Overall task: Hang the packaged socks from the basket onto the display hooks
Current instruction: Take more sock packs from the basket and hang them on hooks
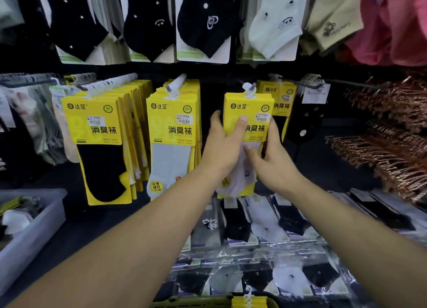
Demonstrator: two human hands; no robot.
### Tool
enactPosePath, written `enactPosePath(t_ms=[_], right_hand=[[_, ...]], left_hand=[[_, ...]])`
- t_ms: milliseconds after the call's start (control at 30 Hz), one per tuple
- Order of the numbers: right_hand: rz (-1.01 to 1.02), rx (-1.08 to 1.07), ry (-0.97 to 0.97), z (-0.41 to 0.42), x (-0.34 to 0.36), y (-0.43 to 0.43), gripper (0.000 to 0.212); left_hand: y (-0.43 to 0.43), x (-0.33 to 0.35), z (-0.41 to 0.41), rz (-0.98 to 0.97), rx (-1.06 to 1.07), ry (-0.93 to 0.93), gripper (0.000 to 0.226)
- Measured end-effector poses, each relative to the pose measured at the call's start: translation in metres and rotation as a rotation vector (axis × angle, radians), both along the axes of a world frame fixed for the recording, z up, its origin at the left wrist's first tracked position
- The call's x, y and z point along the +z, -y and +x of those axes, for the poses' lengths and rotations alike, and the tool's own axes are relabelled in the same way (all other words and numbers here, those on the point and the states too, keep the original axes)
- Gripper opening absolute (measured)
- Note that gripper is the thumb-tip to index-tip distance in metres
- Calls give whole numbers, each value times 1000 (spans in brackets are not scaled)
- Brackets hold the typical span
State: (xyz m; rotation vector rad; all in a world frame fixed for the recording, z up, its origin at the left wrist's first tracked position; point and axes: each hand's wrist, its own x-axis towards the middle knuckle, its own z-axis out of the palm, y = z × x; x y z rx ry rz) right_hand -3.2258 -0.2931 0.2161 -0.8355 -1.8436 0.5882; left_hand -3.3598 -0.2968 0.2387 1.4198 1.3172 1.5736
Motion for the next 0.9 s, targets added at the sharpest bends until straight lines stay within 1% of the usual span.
enactPosePath(t_ms=[67,167,400,567,700,767,867,900], right_hand=[[12,10,-19,-4,-4,-11,66],[37,-8,-35,-8,-7,-29,66],[22,-97,19,-17,-3,-71,66],[-6,-143,36,-23,1,-102,59],[-44,-175,8,-27,-1,-118,57],[-50,-184,9,-26,-2,-120,58],[-48,-188,21,-20,-9,-111,59],[-56,-198,23,-17,-13,-106,61]], left_hand=[[-12,-5,1,37,-22,65,36],[-25,-10,3,44,-40,141,23],[-74,4,2,-7,65,213,15],[-102,4,6,-58,125,209,36],[-114,4,4,-90,109,212,39],[-113,3,3,-93,120,173,44],[-106,-2,7,-130,171,78,73],[-100,-4,9,-141,193,45,80]])
